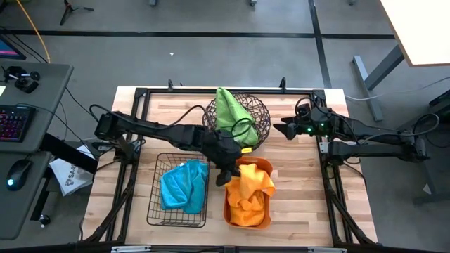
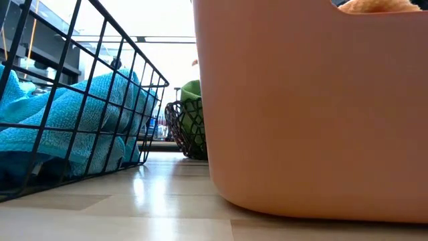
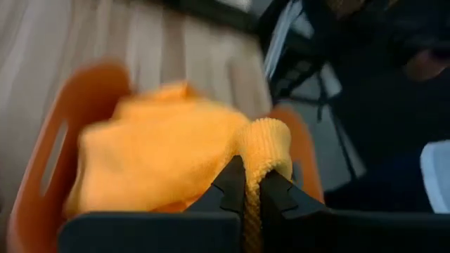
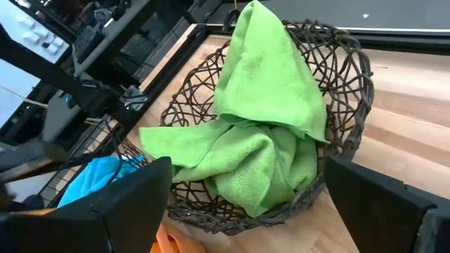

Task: Sort microfiber towel by color & place in baskets
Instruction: Put the orange microfiber towel into the orange bin

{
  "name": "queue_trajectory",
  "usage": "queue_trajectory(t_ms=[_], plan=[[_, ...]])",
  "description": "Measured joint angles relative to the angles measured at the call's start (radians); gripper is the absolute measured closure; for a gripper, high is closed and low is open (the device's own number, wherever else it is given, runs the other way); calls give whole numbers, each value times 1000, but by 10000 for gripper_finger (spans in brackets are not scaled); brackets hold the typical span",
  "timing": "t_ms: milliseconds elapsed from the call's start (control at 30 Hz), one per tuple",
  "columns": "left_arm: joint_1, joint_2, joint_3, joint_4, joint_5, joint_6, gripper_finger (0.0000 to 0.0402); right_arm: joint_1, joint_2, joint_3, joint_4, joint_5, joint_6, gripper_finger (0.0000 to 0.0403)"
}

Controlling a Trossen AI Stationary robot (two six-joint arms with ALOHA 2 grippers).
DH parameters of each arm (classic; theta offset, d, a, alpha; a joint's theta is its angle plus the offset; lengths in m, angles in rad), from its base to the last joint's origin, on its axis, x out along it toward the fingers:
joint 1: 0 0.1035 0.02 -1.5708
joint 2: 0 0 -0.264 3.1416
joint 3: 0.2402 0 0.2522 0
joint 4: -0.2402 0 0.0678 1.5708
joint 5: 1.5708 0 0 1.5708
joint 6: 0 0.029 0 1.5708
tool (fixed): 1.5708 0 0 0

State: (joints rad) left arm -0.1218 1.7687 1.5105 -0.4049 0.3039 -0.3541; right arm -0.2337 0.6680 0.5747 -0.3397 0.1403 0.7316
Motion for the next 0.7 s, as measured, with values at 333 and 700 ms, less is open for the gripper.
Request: queue_trajectory(t_ms=[333, 700], plan=[[-1, 146, -1, 204, 4, 65, 401, -1, 0, 0, 7, 33, 11, 37], [-23, 270, -2, 90, -38, 158, 401, -1, 0, 0, 8, 55, 27, 37]])
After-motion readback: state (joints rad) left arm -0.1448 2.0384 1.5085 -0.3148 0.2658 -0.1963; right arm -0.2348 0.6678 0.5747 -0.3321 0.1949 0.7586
